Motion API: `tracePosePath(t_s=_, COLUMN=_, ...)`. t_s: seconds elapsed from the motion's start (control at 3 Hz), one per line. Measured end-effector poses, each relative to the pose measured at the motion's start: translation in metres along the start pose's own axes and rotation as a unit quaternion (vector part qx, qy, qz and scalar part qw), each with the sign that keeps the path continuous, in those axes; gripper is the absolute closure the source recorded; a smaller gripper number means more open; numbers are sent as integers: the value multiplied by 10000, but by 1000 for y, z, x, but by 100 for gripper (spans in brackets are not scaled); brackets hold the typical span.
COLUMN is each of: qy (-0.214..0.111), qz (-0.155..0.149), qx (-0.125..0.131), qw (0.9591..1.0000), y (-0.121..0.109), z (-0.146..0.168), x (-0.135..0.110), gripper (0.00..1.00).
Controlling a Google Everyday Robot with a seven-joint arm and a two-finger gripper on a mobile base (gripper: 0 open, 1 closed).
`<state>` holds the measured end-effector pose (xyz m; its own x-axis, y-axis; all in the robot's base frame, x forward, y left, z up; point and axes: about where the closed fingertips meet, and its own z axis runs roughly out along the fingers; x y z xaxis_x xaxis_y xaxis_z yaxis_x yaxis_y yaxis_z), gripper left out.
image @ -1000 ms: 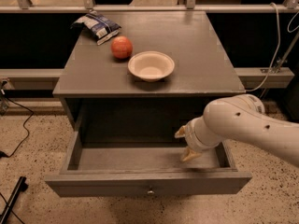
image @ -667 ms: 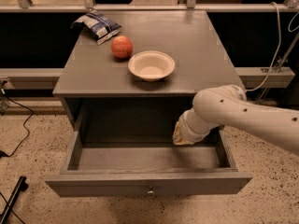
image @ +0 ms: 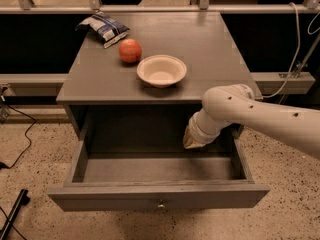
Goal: Open top drawer
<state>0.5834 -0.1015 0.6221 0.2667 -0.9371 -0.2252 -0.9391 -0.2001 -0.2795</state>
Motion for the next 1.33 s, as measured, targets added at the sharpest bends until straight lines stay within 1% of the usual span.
tracePosePath(t_s=0.67, qy=-24, qz=24, qx=-64, qw=10000, y=3, z=1, x=-1, gripper=35)
tracePosePath(t_s=1.0, qy=-61, qz=171, qx=-237, qw=9996, y=41, z=-26, x=-20, gripper=37)
tracePosePath(t_s=1.33, qy=-114, qz=266, qx=-624, qw=9976, y=97, z=-64, x=-47, gripper=68)
